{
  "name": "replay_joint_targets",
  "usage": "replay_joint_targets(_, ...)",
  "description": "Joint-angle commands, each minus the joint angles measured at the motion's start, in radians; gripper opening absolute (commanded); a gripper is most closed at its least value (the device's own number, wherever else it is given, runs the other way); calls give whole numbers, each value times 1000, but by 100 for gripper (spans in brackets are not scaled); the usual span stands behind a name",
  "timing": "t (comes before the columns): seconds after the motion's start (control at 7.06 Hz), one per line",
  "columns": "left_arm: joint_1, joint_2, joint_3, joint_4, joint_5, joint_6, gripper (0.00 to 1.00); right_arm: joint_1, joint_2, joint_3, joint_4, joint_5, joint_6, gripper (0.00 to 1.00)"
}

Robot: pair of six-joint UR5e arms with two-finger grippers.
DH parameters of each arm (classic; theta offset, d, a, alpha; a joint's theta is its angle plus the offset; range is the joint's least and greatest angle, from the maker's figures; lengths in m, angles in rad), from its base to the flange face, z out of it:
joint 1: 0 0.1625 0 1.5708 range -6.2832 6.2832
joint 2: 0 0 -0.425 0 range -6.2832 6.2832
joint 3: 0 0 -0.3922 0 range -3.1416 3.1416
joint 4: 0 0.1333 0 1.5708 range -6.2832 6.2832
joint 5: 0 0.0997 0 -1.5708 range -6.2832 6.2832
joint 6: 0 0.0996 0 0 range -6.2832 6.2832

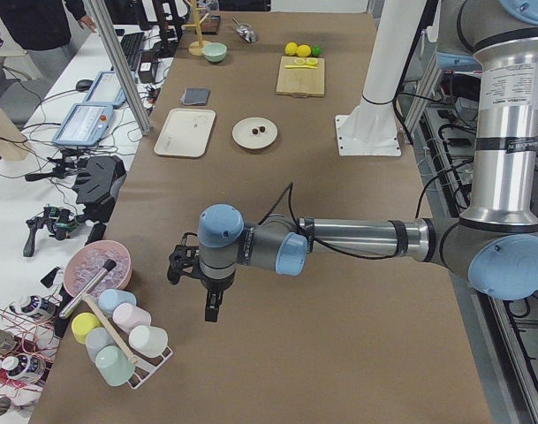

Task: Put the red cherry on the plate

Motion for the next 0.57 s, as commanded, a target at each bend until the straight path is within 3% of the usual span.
replay_joint_targets(0.0,3,-3,1,-1,0,-2,98,1,4,0,0,2,1,100)
replay_joint_targets(0.42,3,-12,6,-1,2,-4,98,2,2,-1,0,3,3,100)
